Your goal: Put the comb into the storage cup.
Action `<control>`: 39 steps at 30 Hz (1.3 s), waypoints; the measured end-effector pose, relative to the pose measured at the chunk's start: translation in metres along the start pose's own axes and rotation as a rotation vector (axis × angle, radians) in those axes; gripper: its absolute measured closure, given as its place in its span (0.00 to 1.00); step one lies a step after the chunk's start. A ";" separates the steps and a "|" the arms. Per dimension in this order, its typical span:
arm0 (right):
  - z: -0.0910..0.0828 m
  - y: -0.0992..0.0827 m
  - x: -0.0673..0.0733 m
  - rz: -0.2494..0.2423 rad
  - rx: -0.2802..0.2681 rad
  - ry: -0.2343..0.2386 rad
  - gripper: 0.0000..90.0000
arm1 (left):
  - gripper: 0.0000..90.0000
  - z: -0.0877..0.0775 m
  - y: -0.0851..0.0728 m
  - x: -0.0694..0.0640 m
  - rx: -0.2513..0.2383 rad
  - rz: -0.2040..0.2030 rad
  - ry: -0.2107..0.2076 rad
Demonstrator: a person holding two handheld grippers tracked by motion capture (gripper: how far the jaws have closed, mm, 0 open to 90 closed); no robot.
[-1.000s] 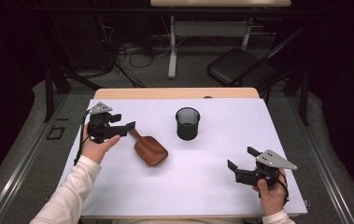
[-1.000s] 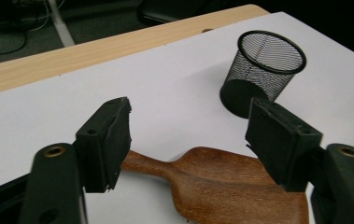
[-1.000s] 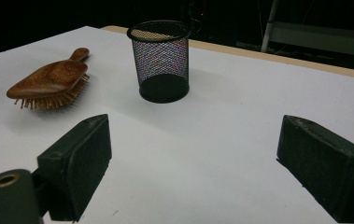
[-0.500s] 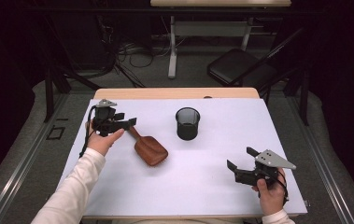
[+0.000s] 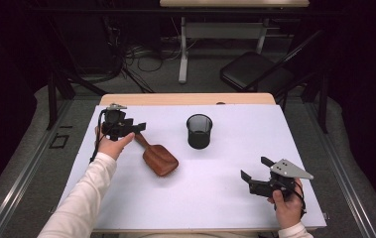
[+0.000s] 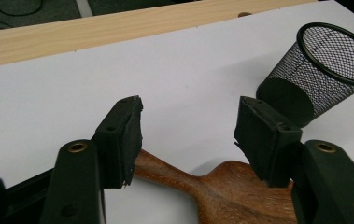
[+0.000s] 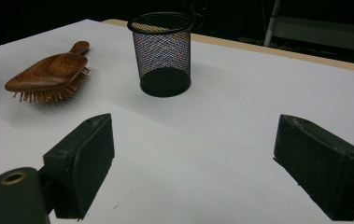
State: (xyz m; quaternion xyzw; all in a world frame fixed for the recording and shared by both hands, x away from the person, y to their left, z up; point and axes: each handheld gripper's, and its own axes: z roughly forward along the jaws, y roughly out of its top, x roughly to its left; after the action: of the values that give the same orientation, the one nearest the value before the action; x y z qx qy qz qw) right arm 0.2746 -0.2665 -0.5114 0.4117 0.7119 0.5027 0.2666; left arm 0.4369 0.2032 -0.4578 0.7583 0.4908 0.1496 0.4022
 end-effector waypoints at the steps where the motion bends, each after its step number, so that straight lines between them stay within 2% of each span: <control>1: 0.000 0.000 0.000 -0.003 0.004 0.000 0.14 | 0.46 0.001 0.000 0.001 0.000 -0.002 0.001; 11: 0.001 -0.001 -0.001 -0.004 0.007 0.000 0.15 | 0.55 0.016 -0.001 0.006 0.001 -0.012 0.015; 12: 0.001 -0.001 0.000 0.003 0.012 0.001 0.15 | 0.56 0.017 -0.001 0.006 -0.001 -0.008 0.014; 14: 0.001 -0.001 -0.001 -0.003 0.012 0.001 0.15 | 0.56 0.020 -0.001 0.007 -0.005 -0.023 -0.003; 15: 0.002 -0.001 -0.001 -0.003 0.006 0.001 0.15 | 0.58 0.021 -0.001 0.007 -0.002 -0.026 -0.015; 22: 0.002 -0.002 -0.001 -0.002 0.014 0.004 0.15 | 0.60 0.030 -0.002 0.008 0.014 -0.014 0.003; 27: 0.003 -0.002 -0.001 -0.002 0.012 0.005 0.15 | 0.64 0.037 -0.004 0.009 0.026 -0.022 -0.004; 29: 0.003 -0.002 -0.001 -0.005 0.023 0.007 0.15 | 0.69 0.039 -0.004 0.008 0.031 -0.030 -0.004; 34: 0.003 -0.003 -0.001 -0.003 0.021 0.007 0.15 | 0.76 0.046 -0.006 0.009 0.066 -0.054 -0.001; 39: 0.004 -0.003 -0.001 -0.006 0.022 0.008 0.15 | 0.84 0.052 -0.008 0.010 0.106 -0.055 0.012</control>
State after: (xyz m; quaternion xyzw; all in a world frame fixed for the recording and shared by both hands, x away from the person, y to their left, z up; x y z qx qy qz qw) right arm 0.2770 -0.2657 -0.5156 0.4106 0.7197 0.4954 0.2608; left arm 0.4691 0.1894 -0.4990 0.7636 0.5212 0.1168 0.3628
